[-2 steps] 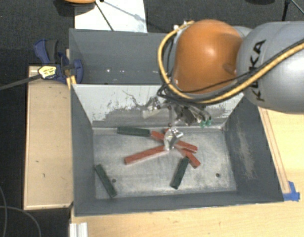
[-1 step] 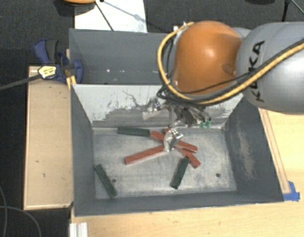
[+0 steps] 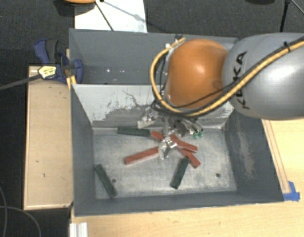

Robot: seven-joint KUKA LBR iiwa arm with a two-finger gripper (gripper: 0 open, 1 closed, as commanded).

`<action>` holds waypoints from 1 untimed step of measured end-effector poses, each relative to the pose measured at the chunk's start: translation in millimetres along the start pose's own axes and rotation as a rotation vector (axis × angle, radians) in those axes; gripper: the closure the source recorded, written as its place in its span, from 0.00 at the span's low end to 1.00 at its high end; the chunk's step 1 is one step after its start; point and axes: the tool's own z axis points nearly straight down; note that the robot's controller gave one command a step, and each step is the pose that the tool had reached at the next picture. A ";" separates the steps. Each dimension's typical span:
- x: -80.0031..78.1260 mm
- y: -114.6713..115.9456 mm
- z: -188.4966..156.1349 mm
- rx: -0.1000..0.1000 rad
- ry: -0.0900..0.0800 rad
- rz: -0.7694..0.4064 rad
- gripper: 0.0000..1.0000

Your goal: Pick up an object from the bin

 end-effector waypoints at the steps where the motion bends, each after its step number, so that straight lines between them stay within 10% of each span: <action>1: 10.4 4.6 68.2 -0.001 0.004 0.024 0.00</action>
Offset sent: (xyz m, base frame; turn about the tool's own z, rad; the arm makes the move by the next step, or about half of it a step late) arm -0.0308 -0.0058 -0.1279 0.0576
